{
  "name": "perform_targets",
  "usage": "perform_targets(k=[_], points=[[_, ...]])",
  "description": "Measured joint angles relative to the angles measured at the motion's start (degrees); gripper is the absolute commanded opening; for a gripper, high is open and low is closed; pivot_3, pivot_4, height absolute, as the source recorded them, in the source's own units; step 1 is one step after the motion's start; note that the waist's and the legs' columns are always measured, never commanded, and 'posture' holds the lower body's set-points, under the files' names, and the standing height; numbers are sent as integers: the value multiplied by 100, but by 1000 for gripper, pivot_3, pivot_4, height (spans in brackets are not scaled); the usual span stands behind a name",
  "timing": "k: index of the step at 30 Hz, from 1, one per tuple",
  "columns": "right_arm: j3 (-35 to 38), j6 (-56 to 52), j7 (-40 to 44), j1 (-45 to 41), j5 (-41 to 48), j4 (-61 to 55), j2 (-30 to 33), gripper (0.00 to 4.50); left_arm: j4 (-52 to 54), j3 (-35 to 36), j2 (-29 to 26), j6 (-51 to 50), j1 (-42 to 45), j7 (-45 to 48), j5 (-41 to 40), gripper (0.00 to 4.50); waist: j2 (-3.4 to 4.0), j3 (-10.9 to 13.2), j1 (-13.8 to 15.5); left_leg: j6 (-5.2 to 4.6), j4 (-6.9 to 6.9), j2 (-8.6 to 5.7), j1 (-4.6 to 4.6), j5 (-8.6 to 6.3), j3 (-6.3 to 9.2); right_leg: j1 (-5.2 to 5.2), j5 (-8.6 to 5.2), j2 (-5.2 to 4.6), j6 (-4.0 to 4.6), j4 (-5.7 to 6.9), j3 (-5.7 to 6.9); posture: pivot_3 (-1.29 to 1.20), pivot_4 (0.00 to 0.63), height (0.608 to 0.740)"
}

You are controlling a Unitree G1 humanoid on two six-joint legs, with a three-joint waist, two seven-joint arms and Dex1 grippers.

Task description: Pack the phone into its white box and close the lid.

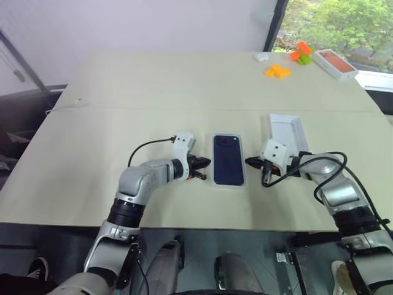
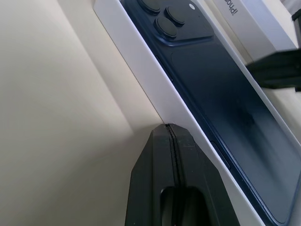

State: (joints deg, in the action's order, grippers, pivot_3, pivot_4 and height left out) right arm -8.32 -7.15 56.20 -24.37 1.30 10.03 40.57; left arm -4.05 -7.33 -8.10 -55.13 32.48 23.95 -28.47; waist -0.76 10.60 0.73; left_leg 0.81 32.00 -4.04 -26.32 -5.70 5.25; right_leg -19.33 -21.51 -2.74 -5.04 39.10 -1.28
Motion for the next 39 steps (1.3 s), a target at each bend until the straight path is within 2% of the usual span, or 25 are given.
perform_targets(k=[19, 28, 39], points=[[314, 204, 60, 167, -114, 277, 619, 57, -1001, -370, 830, 363, 594, 404, 633, 9, 2, 0, -8, -2, 3, -3, -1, 0, 1, 3, 0, -2, -1, -1, 4, 0, 150, 740], [467, 263, 276, 356, -1, 236, 799, 57, -1577, -337, 919, 642, 900, 645, 726, 9, 2, 1, -13, -3, 4, -4, -3, -1, -1, 2, -1, -3, -2, -2, 4, 0, 150, 740], [439, 305, 284, 245, -59, 366, 769, 57, -1602, -310, 988, 666, 898, 702, 868, 9, 3, 1, -22, -3, 6, -2, -2, -1, 0, 3, 0, -2, -3, -1, 4, 0, 150, 740]])
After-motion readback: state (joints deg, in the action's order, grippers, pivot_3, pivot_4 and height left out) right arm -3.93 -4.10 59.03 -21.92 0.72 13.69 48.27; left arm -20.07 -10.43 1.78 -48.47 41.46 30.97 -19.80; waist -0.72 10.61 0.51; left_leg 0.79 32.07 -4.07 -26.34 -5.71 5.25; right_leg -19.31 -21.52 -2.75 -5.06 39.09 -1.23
